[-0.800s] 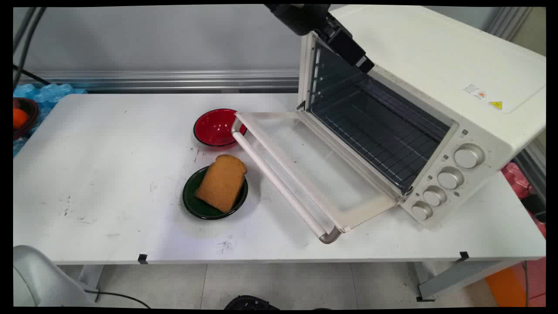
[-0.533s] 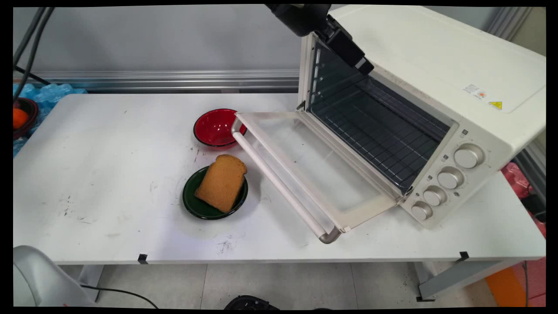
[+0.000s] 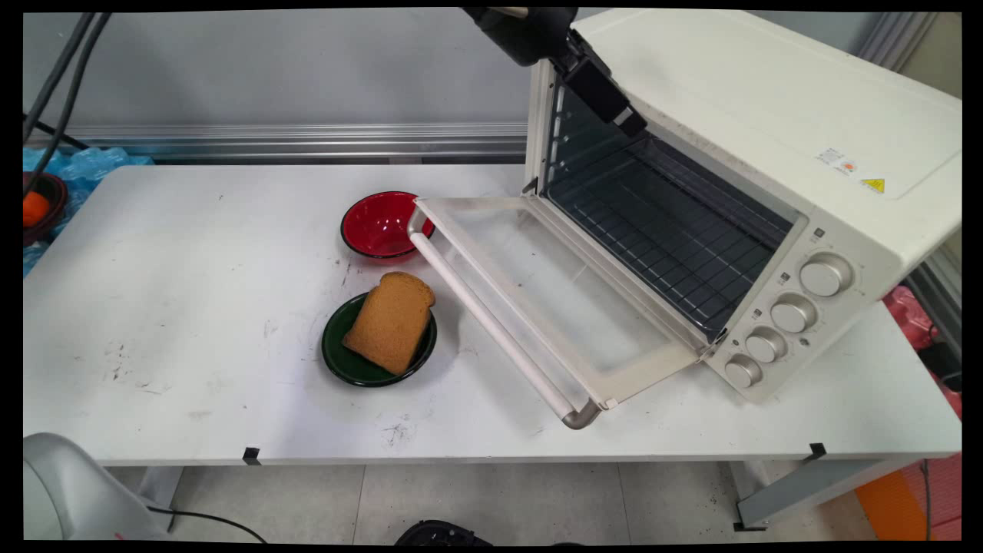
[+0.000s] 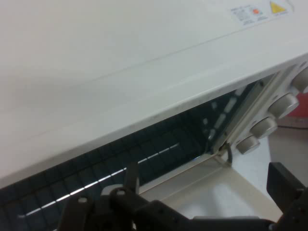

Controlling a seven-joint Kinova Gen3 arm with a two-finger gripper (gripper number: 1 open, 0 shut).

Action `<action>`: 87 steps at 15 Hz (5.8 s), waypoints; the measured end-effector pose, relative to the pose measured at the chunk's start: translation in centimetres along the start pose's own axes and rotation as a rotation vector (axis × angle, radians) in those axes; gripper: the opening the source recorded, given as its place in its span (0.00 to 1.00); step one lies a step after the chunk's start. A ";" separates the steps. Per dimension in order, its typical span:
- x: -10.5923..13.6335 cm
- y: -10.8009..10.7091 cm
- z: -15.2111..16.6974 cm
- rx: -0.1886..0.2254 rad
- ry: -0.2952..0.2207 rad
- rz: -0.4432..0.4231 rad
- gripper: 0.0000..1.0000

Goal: Close the oven

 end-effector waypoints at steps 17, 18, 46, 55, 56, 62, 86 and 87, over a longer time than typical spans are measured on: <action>-1.7 1.1 -1.1 0.089 -0.045 -0.001 1.00; -1.9 1.6 -1.4 0.090 -0.049 -0.013 1.00; -20.0 13.2 -5.6 0.174 -0.319 -0.180 1.00; -23.8 12.4 -0.2 0.183 -0.320 -0.155 1.00; -24.0 12.3 0.2 0.183 -0.318 -0.153 1.00; -24.9 11.7 3.4 0.183 -0.292 -0.140 1.00; -25.4 10.3 9.4 0.250 -0.173 -0.210 0.00; -25.3 10.4 9.4 0.256 -0.162 -0.220 0.00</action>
